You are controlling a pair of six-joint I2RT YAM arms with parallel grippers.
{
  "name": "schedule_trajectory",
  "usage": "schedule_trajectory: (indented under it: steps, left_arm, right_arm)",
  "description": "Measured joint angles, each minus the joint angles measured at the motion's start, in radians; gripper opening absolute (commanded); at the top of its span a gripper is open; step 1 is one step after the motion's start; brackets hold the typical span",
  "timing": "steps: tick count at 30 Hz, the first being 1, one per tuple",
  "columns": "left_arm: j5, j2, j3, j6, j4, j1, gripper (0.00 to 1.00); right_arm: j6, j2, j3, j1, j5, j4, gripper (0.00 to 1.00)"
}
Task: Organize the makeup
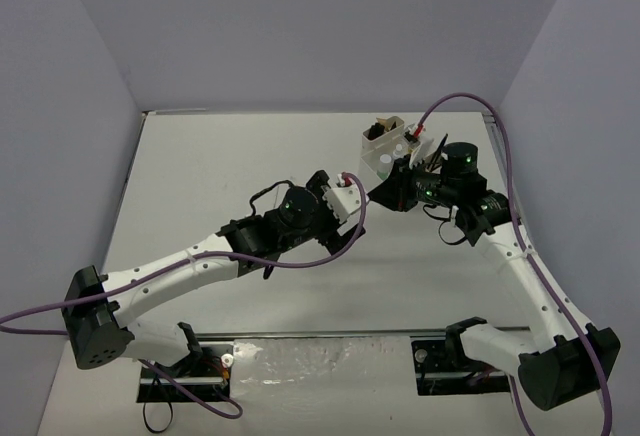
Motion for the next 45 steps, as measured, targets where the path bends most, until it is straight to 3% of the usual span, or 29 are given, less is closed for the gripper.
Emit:
schedule_trajectory:
  steps: [6, 14, 26, 35, 40, 45]
  left_arm:
    - [-0.093, -0.026, -0.023, -0.102, -0.04, 0.04, 0.97]
    - [-0.156, -0.103, -0.088, -0.328, -0.216, 0.25, 0.97]
    - [-0.156, -0.272, -0.211, -0.47, -0.391, 0.364, 0.97]
    - [-0.136, -0.264, -0.219, -0.507, -0.405, 0.392, 0.97]
    - [-0.117, -0.239, -0.219, -0.52, -0.409, 0.407, 0.97]
    - [-0.097, -0.201, -0.218, -0.54, -0.409, 0.439, 0.97]
  right_arm:
    - [-0.036, 0.017, 0.089, 0.001, 0.324, -0.071, 0.0]
    - [-0.062, 0.106, 0.172, -0.016, 0.694, -0.105, 0.0]
    - [-0.066, 0.258, 0.19, -0.14, 0.766, -0.1, 0.0]
    - [-0.064, 0.368, 0.191, -0.159, 0.725, -0.062, 0.0]
    - [-0.063, 0.43, 0.191, -0.16, 0.712, -0.059, 0.14]
    - [-0.062, 0.441, 0.192, -0.16, 0.714, -0.056, 0.41]
